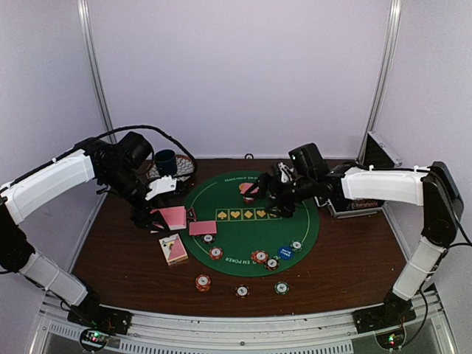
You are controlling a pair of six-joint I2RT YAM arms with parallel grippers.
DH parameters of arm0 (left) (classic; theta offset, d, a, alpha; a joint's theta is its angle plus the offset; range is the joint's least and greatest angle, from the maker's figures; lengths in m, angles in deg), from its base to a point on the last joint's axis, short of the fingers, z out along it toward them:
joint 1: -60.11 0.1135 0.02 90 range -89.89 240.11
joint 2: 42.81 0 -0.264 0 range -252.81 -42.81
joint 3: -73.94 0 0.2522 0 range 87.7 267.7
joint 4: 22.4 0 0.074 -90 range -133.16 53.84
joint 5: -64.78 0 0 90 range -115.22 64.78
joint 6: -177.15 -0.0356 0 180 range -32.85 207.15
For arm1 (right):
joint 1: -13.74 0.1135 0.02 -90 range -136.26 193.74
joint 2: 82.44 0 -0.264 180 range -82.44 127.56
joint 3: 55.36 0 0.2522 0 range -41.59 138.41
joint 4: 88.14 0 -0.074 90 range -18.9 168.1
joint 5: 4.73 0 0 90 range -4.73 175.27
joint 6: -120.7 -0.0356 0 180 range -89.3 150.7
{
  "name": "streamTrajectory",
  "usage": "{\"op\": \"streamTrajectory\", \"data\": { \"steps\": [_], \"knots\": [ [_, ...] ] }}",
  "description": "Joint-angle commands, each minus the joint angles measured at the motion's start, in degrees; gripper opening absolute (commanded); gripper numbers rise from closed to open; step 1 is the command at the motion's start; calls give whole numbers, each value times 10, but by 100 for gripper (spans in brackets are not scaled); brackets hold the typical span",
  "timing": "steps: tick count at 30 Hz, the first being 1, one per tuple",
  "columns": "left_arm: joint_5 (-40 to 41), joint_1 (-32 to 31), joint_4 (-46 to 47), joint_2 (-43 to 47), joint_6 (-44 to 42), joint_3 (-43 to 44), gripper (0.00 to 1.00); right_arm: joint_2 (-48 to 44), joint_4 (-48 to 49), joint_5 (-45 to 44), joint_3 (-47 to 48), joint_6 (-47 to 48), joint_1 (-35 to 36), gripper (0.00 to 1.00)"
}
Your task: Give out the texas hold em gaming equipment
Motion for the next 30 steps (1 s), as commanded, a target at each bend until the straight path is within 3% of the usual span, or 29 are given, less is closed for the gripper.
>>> {"op": "streamTrajectory", "data": {
  "steps": [1, 11, 30],
  "knots": [
    [-10, 2, 1, 18, 3, 16, 0, -44, 144, -18, -52, -105, 65, 99],
    [-12, 2, 1, 20, 5, 16, 0, 19, 252, -10, -20, -167, 161, 92],
    [-19, 2, 2, 8, 10, 28, 0, 143, 246, 61, 125, -162, 197, 88]
  ]
}}
